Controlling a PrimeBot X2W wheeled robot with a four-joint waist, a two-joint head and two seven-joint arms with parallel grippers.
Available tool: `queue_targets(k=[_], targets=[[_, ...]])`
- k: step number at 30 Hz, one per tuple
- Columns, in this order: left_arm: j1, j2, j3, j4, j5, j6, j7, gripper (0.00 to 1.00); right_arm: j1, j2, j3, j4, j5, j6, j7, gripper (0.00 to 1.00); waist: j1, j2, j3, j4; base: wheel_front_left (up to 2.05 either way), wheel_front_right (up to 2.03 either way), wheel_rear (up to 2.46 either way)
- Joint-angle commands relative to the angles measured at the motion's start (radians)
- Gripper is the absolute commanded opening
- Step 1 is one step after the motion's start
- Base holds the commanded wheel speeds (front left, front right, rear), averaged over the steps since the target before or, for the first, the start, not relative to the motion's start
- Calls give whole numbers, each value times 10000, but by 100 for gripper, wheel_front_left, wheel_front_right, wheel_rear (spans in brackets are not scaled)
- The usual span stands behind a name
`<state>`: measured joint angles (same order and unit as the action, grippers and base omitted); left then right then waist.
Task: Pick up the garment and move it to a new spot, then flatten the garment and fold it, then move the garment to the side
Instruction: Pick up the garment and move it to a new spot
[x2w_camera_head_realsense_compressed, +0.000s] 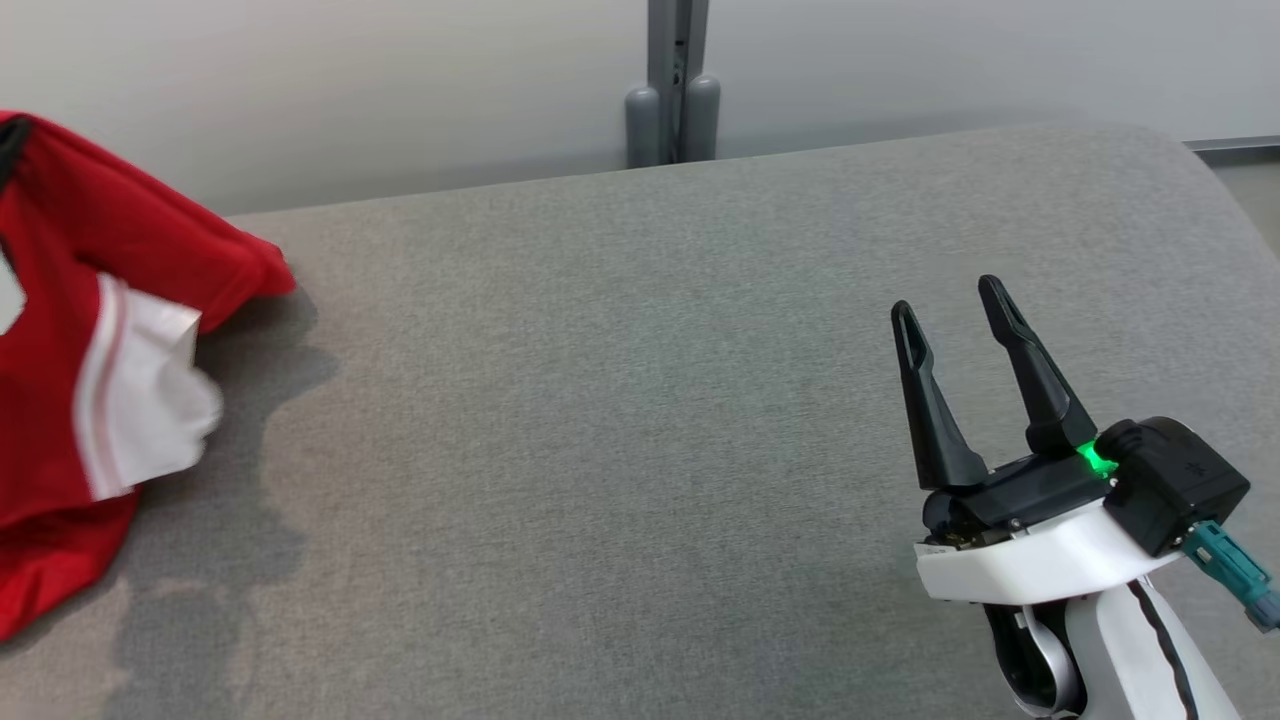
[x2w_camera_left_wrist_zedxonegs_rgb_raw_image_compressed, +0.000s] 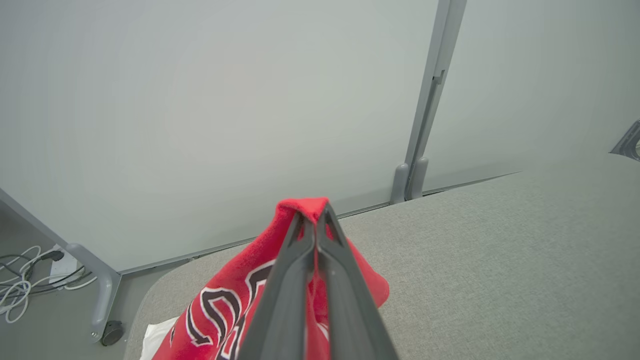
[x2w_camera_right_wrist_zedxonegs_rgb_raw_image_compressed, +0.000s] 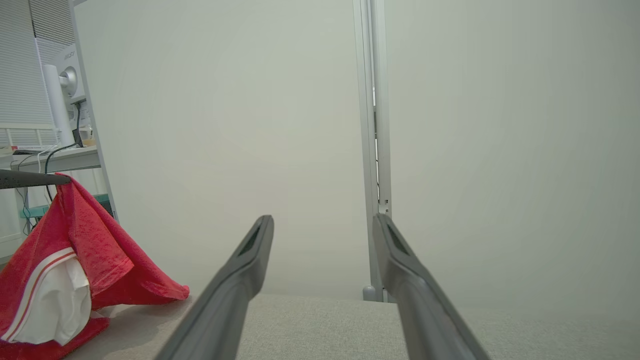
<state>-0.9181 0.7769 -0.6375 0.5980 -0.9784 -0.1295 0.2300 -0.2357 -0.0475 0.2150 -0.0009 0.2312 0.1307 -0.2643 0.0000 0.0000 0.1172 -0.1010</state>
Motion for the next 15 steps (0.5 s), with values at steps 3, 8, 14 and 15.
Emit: queue_targets(k=[3,8,14,15], targets=[[-264,-137,-362,-774,117,-15,230,0,134,-55,-113,-80,112,1,-3,100,0,0,-275,-365,0,0,0],[-402,-759,-524,-2117,-158,120,453,0,195,-55,-343,-158,209,1,-3,100,0,0,-426,-760,0,0,0],[-348,-1850,-117,-3551,-929,880,238,0,221,-53,-524,-273,306,1,-3,100,0,0,-396,-1202,0,0,0],[-301,-2020,-29,-3722,-1096,1006,205,0,234,-55,-565,-303,312,1,-3,100,0,0,-359,-1259,0,0,0]])
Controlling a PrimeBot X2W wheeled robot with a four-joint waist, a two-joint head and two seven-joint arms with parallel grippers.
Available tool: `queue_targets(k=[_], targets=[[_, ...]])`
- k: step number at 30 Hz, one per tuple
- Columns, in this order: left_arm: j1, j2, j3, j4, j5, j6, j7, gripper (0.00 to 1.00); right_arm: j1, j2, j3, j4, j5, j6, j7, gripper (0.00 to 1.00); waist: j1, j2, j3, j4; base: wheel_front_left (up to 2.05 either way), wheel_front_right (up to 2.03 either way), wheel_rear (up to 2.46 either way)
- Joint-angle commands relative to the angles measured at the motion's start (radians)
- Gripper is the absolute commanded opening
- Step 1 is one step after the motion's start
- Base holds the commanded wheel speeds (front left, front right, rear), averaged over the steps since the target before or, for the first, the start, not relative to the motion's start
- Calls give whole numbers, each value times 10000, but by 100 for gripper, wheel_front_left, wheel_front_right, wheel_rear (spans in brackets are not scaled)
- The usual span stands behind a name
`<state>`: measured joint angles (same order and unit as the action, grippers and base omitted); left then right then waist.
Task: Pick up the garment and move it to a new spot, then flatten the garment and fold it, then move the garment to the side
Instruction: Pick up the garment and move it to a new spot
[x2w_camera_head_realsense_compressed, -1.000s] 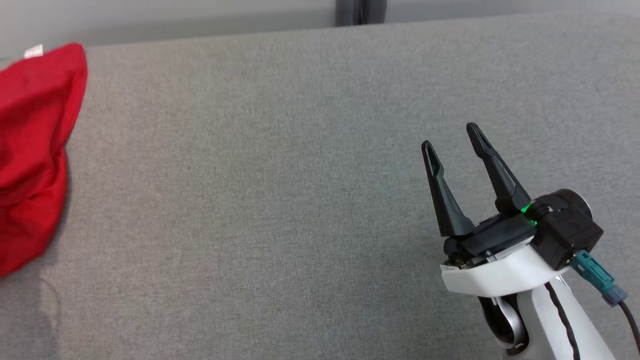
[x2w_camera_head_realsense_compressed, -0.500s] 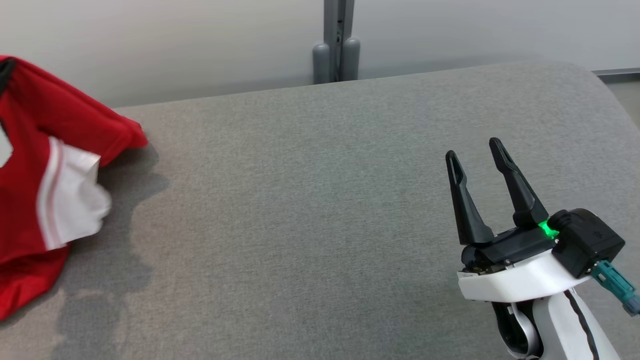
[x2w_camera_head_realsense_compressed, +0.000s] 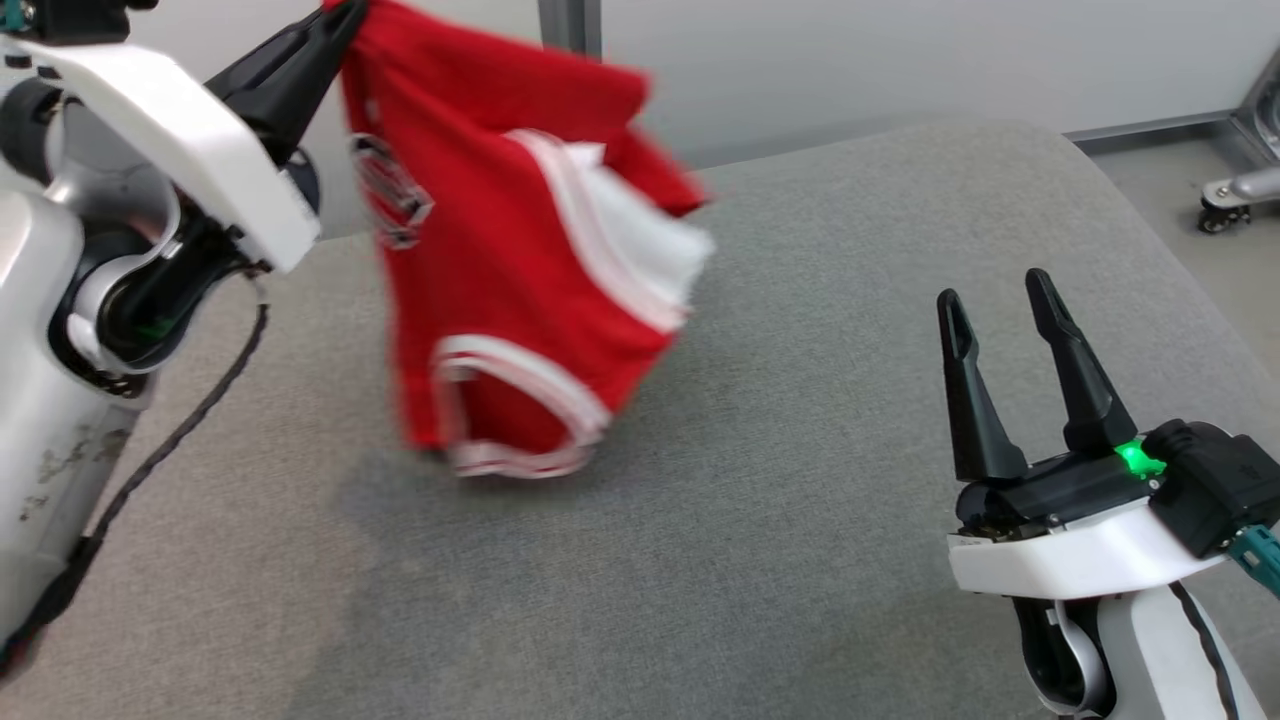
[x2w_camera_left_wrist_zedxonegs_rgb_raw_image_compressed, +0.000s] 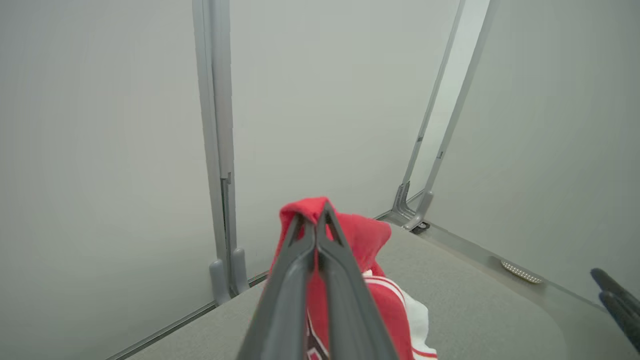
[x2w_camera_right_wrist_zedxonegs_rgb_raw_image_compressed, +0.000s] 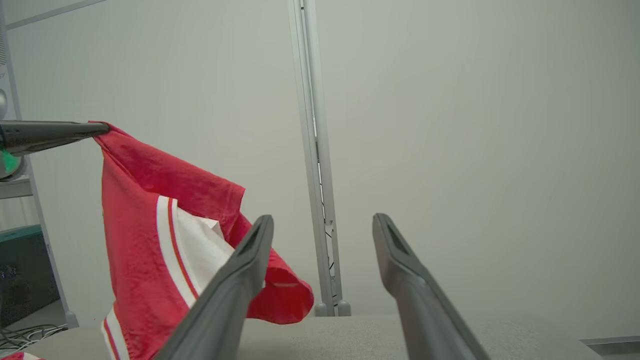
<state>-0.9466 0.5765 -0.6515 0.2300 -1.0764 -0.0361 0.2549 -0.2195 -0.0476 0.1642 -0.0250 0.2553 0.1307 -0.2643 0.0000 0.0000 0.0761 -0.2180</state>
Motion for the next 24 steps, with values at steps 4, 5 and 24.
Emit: queue_targets(k=[4,5,24], targets=[[437,-470,260,-477,-745,314,-49,0,49,-51,-172,-125,104,1,-3,100,0,0,239,-267,0,0,0],[561,-451,196,-518,-754,346,4,0,40,-51,-197,-118,104,1,-3,100,0,0,280,-295,0,0,0],[2355,29,-720,3679,-411,-736,-845,100,-139,-53,-2,114,11,1,-3,100,0,0,583,40,0,0,0]])
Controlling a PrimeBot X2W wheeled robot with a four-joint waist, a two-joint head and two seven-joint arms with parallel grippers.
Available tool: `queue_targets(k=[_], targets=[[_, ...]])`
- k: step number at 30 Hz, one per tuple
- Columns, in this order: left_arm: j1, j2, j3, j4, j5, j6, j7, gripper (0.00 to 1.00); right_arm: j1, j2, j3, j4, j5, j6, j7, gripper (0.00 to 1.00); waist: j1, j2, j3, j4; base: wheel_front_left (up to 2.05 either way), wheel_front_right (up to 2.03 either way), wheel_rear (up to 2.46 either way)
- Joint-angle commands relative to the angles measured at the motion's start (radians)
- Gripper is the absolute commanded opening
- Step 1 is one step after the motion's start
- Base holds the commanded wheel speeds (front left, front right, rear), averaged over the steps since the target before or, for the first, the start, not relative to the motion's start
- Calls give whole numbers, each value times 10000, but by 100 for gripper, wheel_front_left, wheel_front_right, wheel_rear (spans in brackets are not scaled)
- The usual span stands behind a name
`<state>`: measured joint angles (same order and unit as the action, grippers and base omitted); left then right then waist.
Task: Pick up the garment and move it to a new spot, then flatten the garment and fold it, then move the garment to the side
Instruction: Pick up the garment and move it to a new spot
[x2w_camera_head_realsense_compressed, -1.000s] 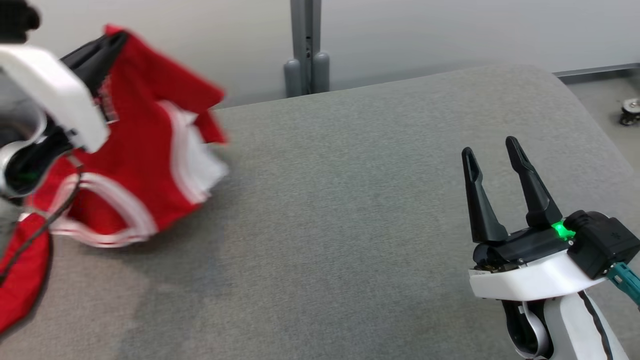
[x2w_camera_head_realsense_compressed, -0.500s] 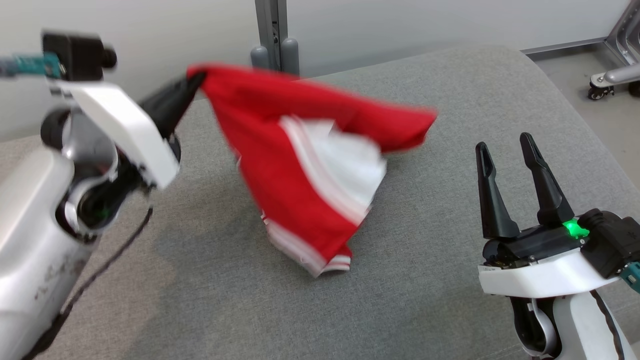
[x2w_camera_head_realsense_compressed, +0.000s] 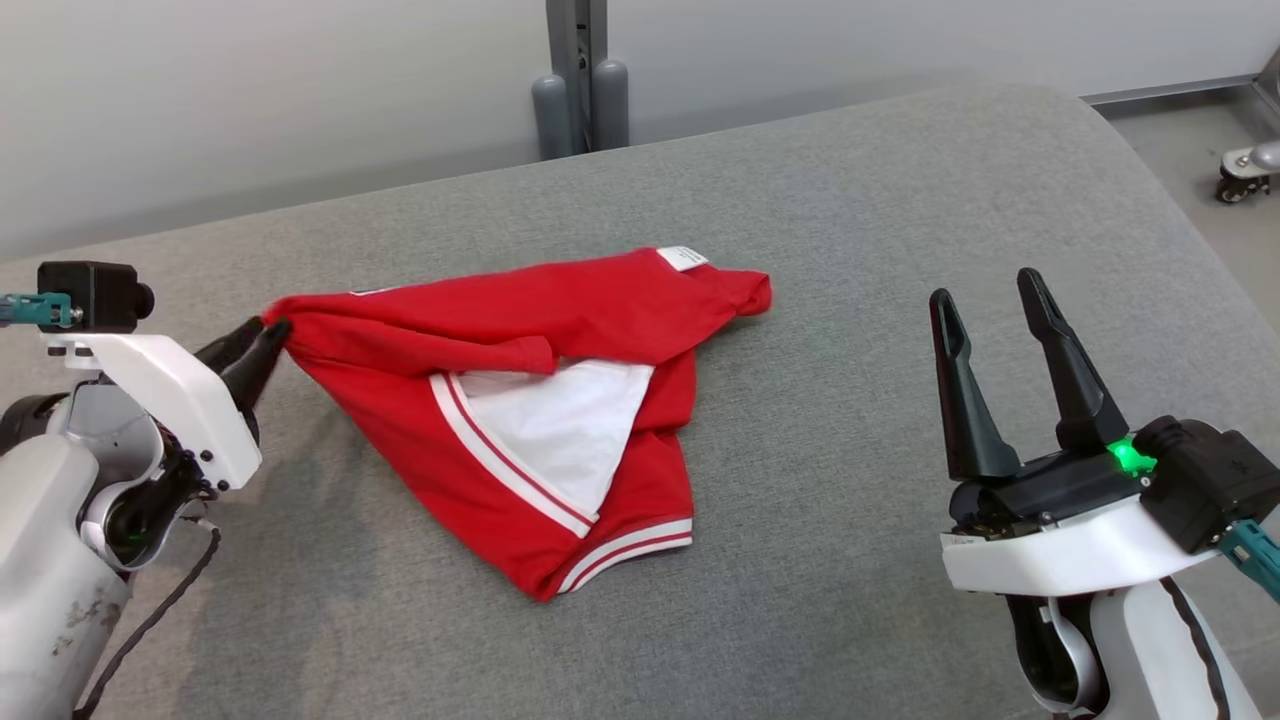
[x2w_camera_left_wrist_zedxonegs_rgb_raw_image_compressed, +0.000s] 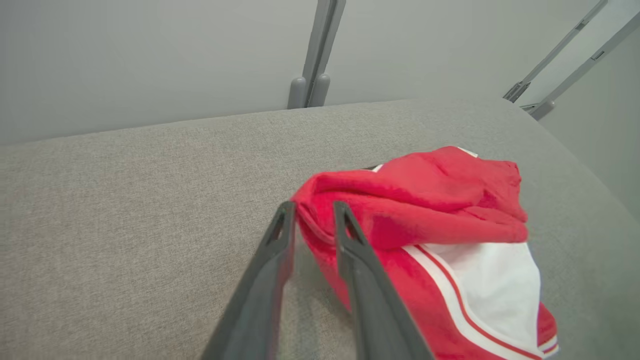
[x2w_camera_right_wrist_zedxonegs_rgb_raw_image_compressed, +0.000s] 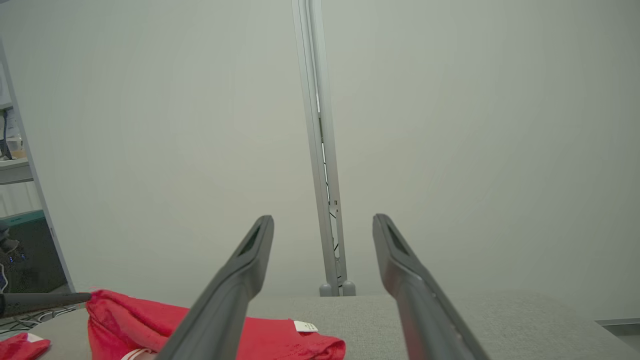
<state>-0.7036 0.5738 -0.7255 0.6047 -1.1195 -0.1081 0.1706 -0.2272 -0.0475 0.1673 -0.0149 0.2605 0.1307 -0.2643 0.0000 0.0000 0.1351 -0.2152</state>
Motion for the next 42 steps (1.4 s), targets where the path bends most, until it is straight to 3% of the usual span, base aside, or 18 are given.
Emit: queue_targets(k=[1,7,13,16,24,27,30,37,42], targets=[[-111,-40,34,80,-75,-75,-84,100,-51,-53,-14,36,-46,1,-3,100,0,0,-21,64,0,0,0],[-188,-97,-65,-9,109,-235,-1165,100,162,-55,45,161,-108,1,-3,100,0,0,-210,358,0,0,0],[446,184,227,-847,233,-129,-2605,100,370,-55,47,301,-341,1,-3,100,0,0,-607,658,0,0,0],[1053,363,472,-1477,333,282,-3433,100,547,-56,-17,333,-468,1,-3,100,0,0,-812,783,0,0,0],[3212,576,1580,-3665,1447,2328,-4350,100,960,-55,-237,414,-651,1,-3,100,0,0,-1081,1108,0,0,0],[4226,188,2622,-4661,2291,2958,-4346,100,1094,-57,-320,416,-623,1,-3,100,0,0,-1103,1199,0,0,0],[5220,-326,3661,-5440,3108,3207,-4346,100,1185,-55,-394,414,-542,1,-3,100,0,0,-1120,1240,0,0,0],[6835,-1701,5040,-6111,4850,2845,-4347,100,1383,-57,-690,458,-431,1,-3,100,0,0,-1134,1292,0,0,0],[7358,-2640,5375,-5893,5627,2493,-4348,100,1522,-54,-954,548,-435,1,-3,100,0,0,-1131,1316,0,0,0]])
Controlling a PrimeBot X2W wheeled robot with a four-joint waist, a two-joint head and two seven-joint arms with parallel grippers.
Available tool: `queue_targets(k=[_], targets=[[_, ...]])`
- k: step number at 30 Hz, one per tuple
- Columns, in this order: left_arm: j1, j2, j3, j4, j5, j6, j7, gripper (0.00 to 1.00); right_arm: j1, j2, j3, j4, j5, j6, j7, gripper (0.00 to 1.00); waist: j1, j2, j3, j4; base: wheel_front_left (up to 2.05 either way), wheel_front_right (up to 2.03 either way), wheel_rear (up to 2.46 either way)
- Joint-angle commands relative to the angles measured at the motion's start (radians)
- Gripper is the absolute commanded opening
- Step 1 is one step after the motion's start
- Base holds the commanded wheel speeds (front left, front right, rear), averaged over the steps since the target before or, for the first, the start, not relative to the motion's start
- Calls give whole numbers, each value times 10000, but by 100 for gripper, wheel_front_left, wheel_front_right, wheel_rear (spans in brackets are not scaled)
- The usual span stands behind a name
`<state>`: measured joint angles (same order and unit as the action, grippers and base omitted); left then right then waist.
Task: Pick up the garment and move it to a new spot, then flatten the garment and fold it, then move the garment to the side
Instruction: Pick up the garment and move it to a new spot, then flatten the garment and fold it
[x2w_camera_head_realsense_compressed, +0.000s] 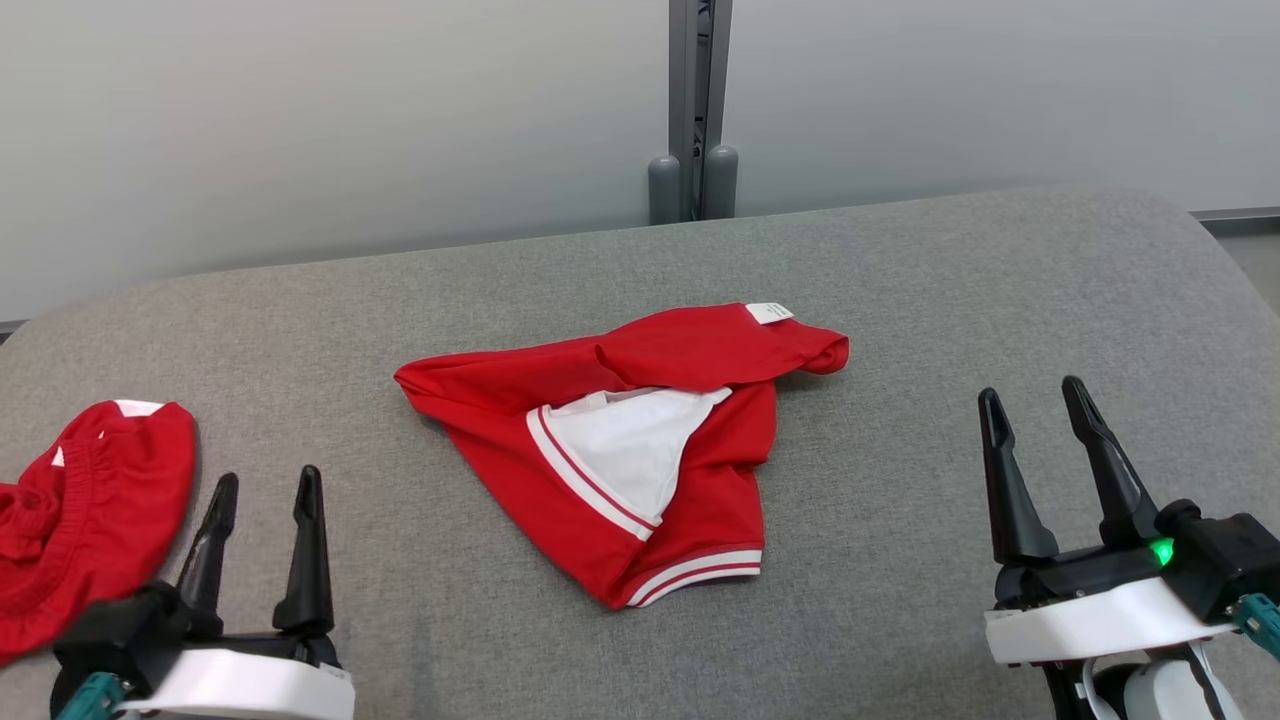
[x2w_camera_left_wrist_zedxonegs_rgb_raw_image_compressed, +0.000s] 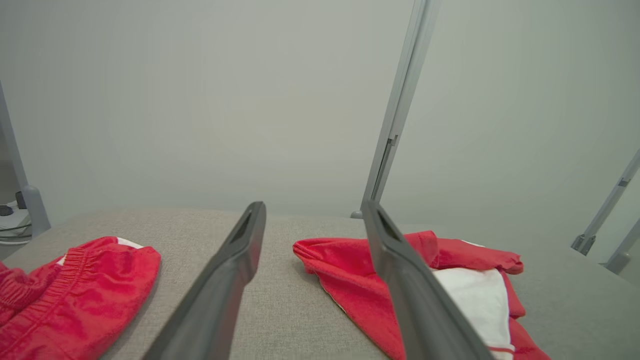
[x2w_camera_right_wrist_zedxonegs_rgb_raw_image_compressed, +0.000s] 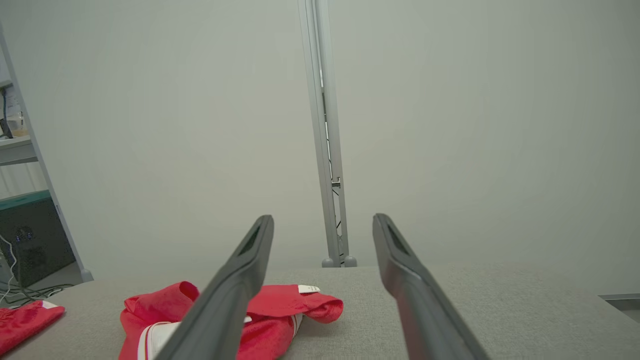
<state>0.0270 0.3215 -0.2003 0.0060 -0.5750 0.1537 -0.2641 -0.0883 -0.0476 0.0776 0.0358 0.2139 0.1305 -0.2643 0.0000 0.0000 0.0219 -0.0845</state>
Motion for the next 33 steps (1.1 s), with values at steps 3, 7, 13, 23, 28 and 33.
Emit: queue_targets(k=[3,7,13,23,28,33], targets=[[95,-426,219,224,419,-329,-2,100,132,-53,-121,74,7,3,-3,100,0,0,3,28,0,0,0],[60,-811,463,477,777,-708,-2,100,77,-53,-119,89,-26,3,-3,100,0,0,9,40,0,0,0],[-31,-1150,788,711,1176,-1084,-2,100,9,-53,-60,73,-50,3,-3,100,0,0,-13,34,0,0,0],[-39,-1507,1160,948,1643,-1439,-3,100,-13,-53,-10,1,-39,3,-3,100,0,0,-20,9,0,0,0],[-73,-1622,1250,1059,1811,-1544,-3,100,-31,-53,20,-18,-23,3,-3,100,0,0,-2,7,0,0,0],[-270,-1664,916,1227,2045,-1763,1,100,-61,-53,38,-44,-15,3,-3,100,0,0,67,-13,0,0,0]])
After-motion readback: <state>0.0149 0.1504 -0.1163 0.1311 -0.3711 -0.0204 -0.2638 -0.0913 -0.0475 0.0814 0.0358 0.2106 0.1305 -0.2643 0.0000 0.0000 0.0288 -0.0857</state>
